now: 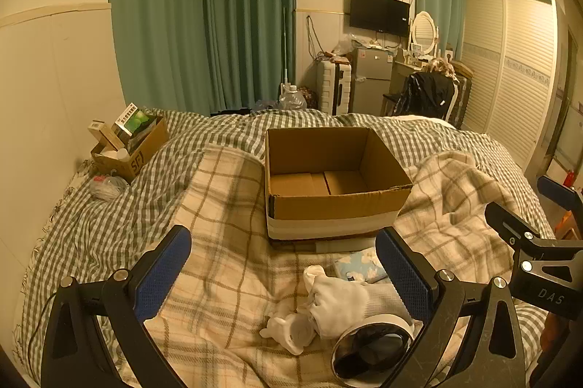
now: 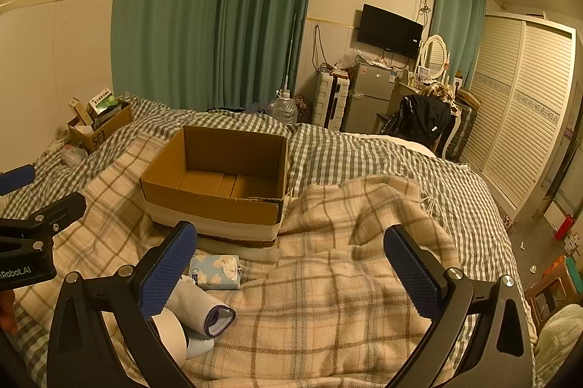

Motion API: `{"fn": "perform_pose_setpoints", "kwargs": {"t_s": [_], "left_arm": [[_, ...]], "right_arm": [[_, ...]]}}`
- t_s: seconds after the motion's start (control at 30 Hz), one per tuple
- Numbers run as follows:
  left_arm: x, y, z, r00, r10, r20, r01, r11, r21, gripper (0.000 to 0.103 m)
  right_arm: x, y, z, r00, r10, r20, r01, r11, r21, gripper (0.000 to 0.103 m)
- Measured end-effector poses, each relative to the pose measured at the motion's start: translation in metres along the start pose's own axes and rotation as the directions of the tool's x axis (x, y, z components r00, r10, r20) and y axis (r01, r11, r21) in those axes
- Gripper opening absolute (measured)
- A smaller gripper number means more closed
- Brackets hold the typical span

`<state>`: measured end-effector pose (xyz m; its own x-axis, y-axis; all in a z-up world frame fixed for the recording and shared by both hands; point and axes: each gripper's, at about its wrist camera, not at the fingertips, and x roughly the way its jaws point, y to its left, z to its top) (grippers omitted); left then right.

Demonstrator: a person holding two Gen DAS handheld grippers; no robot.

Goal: Organize objects

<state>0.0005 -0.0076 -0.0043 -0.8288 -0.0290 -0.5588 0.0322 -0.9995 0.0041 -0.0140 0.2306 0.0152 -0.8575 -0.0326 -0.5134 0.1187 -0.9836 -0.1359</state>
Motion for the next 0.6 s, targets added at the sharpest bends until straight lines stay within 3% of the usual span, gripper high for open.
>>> {"fn": "perform_pose_setpoints", "kwargs": {"t_s": [0.6], "left_arm": [[0.0012,-0.0007,-0.0017,1.000,0.002,-0.006,-0.002,1.000,0.004,0.103]], "right_arm": [[0.0005,0.0007,-0.0013,1.000,0.002,-0.003,-0.002,1.000,0.001,0.103]]}}
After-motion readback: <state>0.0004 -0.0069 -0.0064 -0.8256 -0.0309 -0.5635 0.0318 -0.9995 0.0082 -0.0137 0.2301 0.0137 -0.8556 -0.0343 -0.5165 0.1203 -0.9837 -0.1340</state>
